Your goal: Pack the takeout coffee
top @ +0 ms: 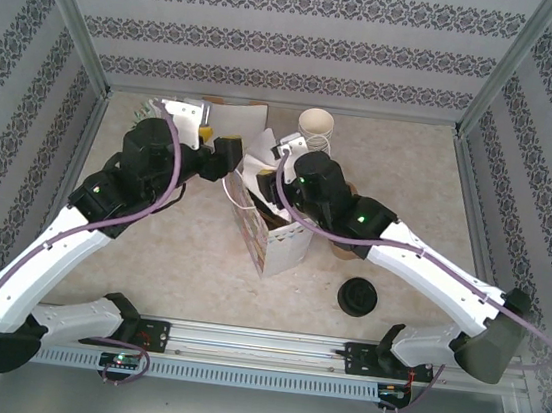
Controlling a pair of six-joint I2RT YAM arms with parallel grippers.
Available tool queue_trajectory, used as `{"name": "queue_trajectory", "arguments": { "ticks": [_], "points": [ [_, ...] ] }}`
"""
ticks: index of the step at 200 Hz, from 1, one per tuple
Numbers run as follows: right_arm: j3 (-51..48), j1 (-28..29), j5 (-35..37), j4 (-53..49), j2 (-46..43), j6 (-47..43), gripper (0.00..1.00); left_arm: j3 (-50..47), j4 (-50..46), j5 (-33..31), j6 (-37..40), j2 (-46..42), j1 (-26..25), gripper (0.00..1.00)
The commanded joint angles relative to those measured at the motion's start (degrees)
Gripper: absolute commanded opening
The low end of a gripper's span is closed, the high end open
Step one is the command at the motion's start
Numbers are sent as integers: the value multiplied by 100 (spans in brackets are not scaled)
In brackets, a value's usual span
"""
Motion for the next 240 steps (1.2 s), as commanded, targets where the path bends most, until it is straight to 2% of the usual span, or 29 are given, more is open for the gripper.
{"name": "queue_trajectory", "arguments": {
  "ticks": [1,30,58,80,115,136,156,170,187,210,231,240],
  "points": [
    [176,48,174,-69,-280,9,54,238,-361,170,-158,200,134,69],
    [126,48,268,-64,-467,66,49,268,-355,338,-260,318,279,66],
    [101,48,207,-245,-431,146,32,373,-349,516,-344,423,389,61],
    [95,48,274,-415,-411,110,23,585,-735,538,-346,513,534,57],
    [-63,44,747,105,-807,-315,28,423,-778,116,0,77,1100,55],
    [-137,20,1145,504,-1118,-824,34,93,-507,176,-59,-205,1954,52],
    [-280,-137,1491,790,-1376,-1214,37,-261,-297,266,-231,-289,2631,54],
    [-425,-512,1571,839,-1553,-1174,40,-687,-66,252,-373,-318,3000,55],
    [-765,-1269,1434,947,-1842,-824,42,-1266,202,168,-571,-343,3414,61],
    [-1598,-2742,894,1353,-2172,-141,50,-2127,781,-109,-706,-409,3769,65],
    [-2305,-3843,532,1808,-2171,135,54,-2726,1182,-859,-584,-317,3789,76],
    [-2571,-4196,505,1960,-2120,227,57,-2934,1332,-1151,-577,-232,3789,94]
  ]
}}
